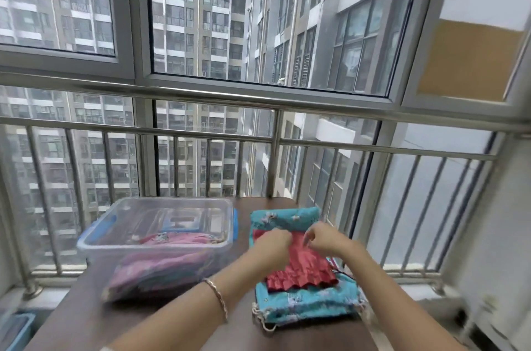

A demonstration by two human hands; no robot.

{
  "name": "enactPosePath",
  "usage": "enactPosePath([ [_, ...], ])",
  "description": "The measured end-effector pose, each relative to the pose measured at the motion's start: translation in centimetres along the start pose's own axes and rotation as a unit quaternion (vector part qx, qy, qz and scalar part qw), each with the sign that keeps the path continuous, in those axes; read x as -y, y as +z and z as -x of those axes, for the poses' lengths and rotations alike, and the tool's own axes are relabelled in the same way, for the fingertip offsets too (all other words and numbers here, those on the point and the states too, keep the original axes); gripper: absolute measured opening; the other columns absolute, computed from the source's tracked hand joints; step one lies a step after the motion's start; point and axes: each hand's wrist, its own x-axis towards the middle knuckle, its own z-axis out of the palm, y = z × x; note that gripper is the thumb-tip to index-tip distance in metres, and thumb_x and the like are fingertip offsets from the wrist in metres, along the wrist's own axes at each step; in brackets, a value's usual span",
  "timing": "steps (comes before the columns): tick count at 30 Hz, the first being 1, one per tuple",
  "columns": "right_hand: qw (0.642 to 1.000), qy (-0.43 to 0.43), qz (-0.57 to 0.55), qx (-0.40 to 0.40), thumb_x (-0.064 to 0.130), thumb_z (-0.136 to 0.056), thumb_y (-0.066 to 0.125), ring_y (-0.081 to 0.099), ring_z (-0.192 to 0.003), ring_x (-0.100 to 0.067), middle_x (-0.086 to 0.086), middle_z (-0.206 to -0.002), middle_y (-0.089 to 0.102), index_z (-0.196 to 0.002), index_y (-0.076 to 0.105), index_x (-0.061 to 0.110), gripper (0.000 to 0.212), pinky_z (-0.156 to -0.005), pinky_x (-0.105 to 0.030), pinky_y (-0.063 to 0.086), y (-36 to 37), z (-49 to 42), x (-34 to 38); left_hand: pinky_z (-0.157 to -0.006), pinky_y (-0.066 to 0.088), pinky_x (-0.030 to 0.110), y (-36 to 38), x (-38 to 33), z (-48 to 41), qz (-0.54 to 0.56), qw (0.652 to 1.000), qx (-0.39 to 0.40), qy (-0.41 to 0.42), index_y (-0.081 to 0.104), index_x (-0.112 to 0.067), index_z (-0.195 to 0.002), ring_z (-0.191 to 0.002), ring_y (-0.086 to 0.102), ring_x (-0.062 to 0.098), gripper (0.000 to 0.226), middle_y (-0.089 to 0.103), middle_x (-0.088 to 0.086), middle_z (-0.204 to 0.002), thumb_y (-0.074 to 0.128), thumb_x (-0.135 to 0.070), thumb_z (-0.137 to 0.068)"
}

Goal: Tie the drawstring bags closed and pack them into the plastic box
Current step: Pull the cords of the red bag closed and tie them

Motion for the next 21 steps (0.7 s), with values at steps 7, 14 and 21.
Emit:
enactPosePath([
  [7,0.996,0.021,0.062,0.063,-0.005,-0.076,0.056,0.055,-0.092,-0.016,0.000,-0.101,0.060,-0.114,0.067,0.010,0.042,-0.070,-0.021,0.046,5.8,2.2,-4.2,-0.096,0.043,0.045,7.2,0.5,0.3,-0.146,0.983,0.081,-0.071,0.049,-0.005,-0.129,-0.119,0.048,0.035,0.040,0.050,0.017,-0.129,0.053,-0.011,-0.089],
  [14,0.996,0.054,0.027,-0.067,0.009,-0.090,0.042,0.062,-0.098,-0.022,-0.002,-0.109,0.068,-0.107,0.066,0.021,0.032,-0.087,-0.034,0.049,7.1,0.9,-4.5,-0.085,0.046,0.044,5.8,0.7,0.6,-0.070,0.994,-0.032,-0.075,0.051,-0.008,-0.117,-0.107,0.056,0.035,0.035,0.058,0.013,-0.116,0.045,0.006,-0.085],
  [21,0.959,-0.027,-0.127,-0.253,0.015,-0.097,0.047,0.060,-0.083,-0.016,0.002,-0.089,0.064,-0.101,0.066,0.018,0.020,-0.070,-0.028,0.046,-1.0,1.2,-2.1,-0.060,0.051,0.043,-1.0,0.0,-0.6,0.142,0.964,-0.224,-0.031,0.045,-0.014,-0.094,-0.066,0.057,0.025,0.018,0.058,0.004,-0.077,0.027,-0.009,-0.097],
])
